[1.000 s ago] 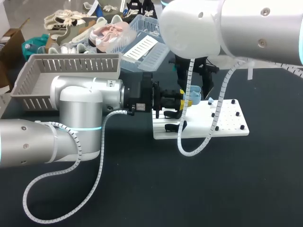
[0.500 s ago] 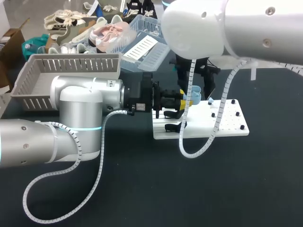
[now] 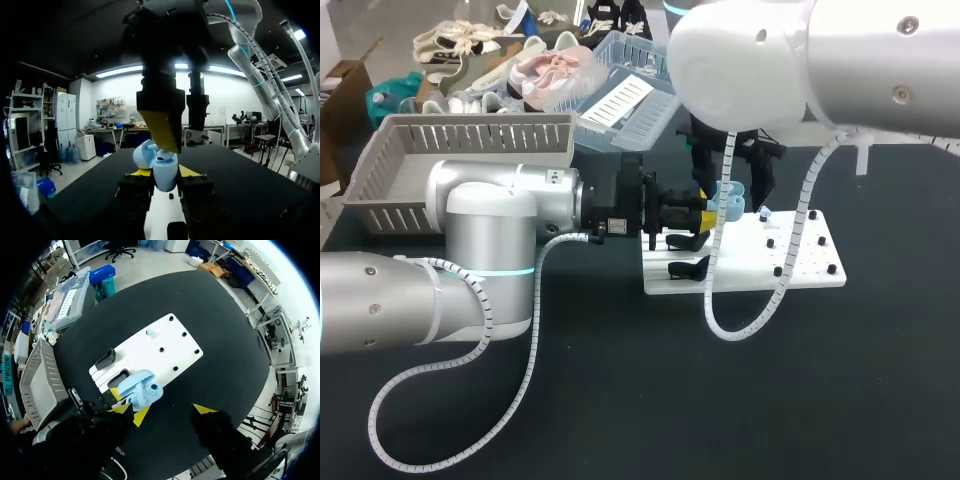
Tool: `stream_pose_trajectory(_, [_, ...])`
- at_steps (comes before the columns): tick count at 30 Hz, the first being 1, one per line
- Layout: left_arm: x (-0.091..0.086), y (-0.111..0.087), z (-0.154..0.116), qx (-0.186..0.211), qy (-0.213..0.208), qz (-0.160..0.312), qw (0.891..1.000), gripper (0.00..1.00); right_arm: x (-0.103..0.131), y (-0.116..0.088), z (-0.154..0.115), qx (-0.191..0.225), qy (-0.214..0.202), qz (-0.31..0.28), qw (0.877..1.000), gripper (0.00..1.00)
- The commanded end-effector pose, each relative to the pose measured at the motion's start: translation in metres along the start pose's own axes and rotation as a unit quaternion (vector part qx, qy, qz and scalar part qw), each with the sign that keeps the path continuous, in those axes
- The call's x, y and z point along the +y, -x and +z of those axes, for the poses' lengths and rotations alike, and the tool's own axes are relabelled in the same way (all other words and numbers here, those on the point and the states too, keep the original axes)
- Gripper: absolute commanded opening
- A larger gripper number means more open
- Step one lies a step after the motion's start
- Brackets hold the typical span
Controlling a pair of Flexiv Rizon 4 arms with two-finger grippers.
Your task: Pick up each earbud case from the left stands, insert the matching earbuds, close the lid, and place the case in the box.
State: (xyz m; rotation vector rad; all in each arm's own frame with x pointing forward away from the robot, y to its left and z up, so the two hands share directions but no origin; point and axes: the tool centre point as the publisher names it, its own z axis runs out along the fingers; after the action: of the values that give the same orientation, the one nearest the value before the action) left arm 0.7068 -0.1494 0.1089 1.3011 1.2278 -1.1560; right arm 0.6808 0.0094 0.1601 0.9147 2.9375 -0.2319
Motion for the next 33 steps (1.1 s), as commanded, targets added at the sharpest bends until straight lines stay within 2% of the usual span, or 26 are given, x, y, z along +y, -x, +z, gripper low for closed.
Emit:
stream_pose_trajectory(1, [0.0,-0.001,0.0,-0.001,0.0,0.0,1.0,0.0,-0.005,-0.003,0.0,-0.004,0.008,-0.003,1.0,0.74])
stream_pose_trajectory(16, [0.0,-0.001,0.0,-0.001,0.0,0.0,1.0,0.0,-0.009,-0.004,0.007,0.007,0.005,-0.009,1.0,0.81])
stream_pose_trajectory(24, [0.0,-0.001,0.0,-0.001,0.0,0.0,1.0,0.0,-0.012,0.002,0.012,0.012,0.001,-0.004,1.0,0.8])
stream_pose_trajectory(33, [0.0,-0.001,0.0,-0.001,0.0,0.0,1.0,0.0,-0.012,0.005,0.009,0.004,0.0,-0.002,1.0,0.84])
